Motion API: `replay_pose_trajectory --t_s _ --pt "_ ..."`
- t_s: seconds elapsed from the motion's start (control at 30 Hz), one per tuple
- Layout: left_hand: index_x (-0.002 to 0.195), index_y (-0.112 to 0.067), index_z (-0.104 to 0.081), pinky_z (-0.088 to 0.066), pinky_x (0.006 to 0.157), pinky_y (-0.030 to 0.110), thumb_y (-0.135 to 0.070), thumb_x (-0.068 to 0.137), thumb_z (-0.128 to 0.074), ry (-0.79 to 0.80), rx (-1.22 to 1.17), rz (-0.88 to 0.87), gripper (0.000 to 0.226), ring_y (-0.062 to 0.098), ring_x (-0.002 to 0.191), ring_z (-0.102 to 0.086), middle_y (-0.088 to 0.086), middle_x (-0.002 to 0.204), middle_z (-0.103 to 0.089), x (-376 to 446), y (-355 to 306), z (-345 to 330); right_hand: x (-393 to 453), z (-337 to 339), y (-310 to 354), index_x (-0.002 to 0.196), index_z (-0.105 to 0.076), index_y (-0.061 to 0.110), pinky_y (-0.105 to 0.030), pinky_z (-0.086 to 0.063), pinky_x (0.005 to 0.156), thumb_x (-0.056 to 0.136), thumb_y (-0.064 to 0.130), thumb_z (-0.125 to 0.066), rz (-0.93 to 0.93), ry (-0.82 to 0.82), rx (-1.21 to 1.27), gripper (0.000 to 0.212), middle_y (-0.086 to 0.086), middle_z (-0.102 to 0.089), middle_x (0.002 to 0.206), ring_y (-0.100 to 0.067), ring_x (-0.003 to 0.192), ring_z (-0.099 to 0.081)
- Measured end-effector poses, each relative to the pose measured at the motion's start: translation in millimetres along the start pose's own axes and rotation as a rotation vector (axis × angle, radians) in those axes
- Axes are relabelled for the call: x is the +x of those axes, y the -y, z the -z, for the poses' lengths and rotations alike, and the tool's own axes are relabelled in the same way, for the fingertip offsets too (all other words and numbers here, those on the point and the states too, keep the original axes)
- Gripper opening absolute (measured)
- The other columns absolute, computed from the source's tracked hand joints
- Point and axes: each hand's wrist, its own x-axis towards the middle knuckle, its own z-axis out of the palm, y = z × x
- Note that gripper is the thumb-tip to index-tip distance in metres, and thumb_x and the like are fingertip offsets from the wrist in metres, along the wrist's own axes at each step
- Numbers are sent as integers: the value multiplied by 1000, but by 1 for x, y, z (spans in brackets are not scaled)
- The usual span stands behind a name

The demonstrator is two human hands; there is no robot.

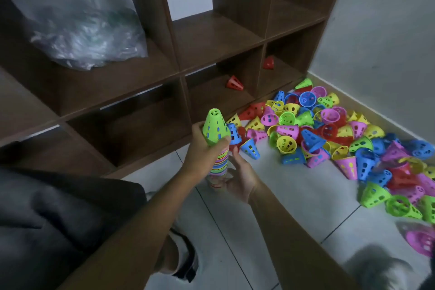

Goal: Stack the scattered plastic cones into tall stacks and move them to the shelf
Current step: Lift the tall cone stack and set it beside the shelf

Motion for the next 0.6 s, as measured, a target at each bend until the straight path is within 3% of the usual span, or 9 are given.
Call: replay_pose_trajectory --t_s 0.13,0.3,0.5,0.6 --pt "128 -23 -40 -58 83 27 -15 82 -81 -67 -1 -2 62 13 106 -68 2 120 -65 23 8 27 32 -25 -3 125 -61 15 -54 -42 111 96 60 -48 -1 35 32 55 -13 -67 115 -35 122 -60" --pt "124 -30 -45 -58 85 29 -16 79 -84 -159 -21 -15 61 12 105 -69 -4 114 -69 52 18 53 63 -56 -8 110 -66 15 -48 -43 112 104 45 -42 -18 63 89 39 -8 -74 104 -30 124 -60" --pt "130 -30 -46 -58 80 24 -21 80 -84 -265 -53 -1 63 8 104 -67 -8 115 -66 82 19 80 101 -79 -6 103 -63 15 -49 -40 113 107 43 -33 22 118 128 41 -7 -72 98 -33 127 -56" --pt "136 -29 -45 -57 78 20 -26 84 -81 -314 -54 9 63 8 106 -66 -9 119 -64 93 24 91 119 -87 -6 117 -62 9 -50 -39 114 106 48 -33 38 166 105 50 -8 -76 103 -34 129 -55"
